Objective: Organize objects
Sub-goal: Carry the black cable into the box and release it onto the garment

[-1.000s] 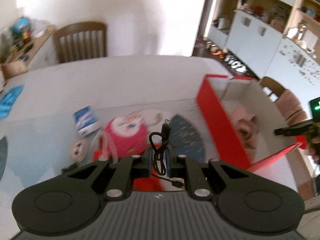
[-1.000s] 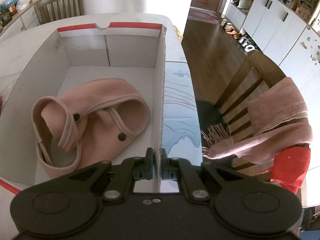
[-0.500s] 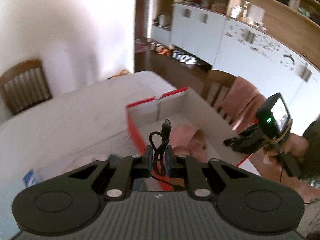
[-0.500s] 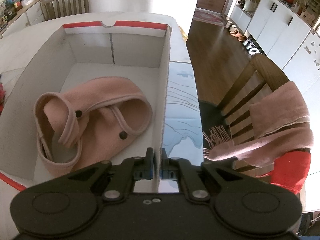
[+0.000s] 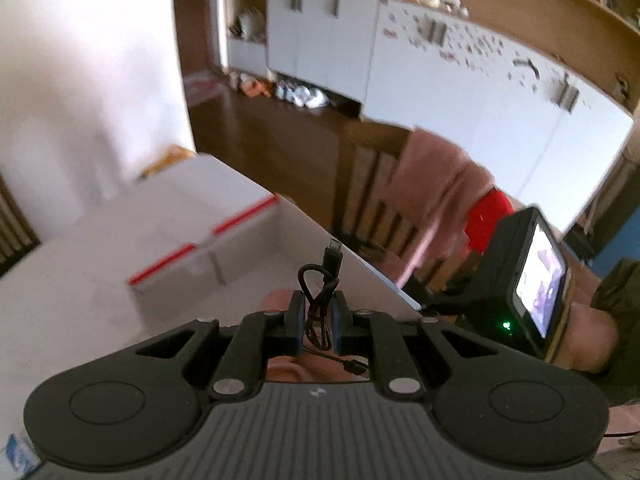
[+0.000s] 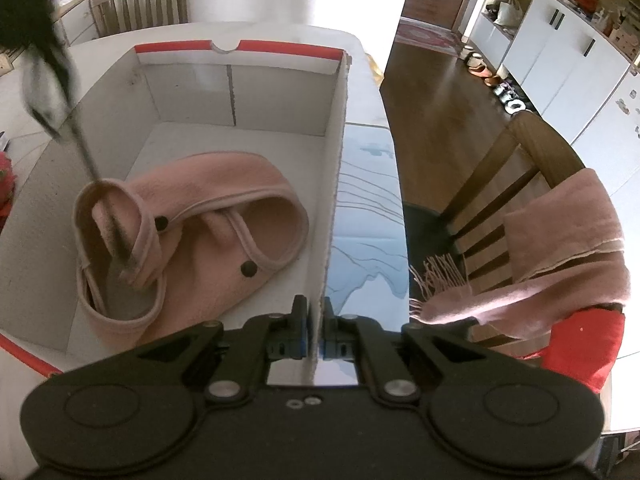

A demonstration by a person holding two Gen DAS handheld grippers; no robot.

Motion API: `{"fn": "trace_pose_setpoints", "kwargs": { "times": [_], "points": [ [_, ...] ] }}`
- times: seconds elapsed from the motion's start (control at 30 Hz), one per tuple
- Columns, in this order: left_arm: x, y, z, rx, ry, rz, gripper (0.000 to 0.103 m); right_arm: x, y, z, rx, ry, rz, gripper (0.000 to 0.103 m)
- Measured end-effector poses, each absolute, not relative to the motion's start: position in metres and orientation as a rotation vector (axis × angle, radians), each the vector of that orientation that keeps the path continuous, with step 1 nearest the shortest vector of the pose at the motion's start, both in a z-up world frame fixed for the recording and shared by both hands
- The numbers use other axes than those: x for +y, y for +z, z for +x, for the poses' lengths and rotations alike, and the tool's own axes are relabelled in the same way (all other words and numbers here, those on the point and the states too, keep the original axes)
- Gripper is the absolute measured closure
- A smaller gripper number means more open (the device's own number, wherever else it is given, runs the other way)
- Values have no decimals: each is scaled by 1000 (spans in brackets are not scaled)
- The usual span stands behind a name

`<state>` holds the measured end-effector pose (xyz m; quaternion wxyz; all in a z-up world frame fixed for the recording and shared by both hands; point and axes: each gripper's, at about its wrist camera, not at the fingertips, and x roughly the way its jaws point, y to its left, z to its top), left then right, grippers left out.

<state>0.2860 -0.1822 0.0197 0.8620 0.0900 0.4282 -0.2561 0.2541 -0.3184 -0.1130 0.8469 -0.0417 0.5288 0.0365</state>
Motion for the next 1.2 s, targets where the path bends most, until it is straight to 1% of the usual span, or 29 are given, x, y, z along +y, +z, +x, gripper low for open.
{"fn": "trace_pose_setpoints", "kwargs": {
  "times": [0.13, 0.57, 0.9, 1.07, 1.1, 1.17, 1.2],
  "points": [
    [-202, -9, 298, 969, -562, 204, 91, -319, -113, 255, 1118, 84, -86, 99],
    [-223, -87, 321, 1181, -529, 341, 91, -323, -114, 257, 1123, 96, -71, 100],
    [-229, -114, 318, 1240, -536, 334, 91, -323, -115, 257, 1126, 101, -74, 100],
    [-222, -116, 311, 1226, -522, 319, 91, -321, -116, 256, 1123, 103, -80, 100],
    [-221, -114, 309, 1216, -522, 317, 90, -322, -117, 255, 1123, 104, -80, 100],
    [-218, -108, 305, 1191, -521, 311, 82, -322, -117, 255, 1122, 107, -83, 100],
    [-217, -106, 304, 1184, -522, 304, 74, -321, -115, 255, 1123, 108, -82, 100]
  ]
}}
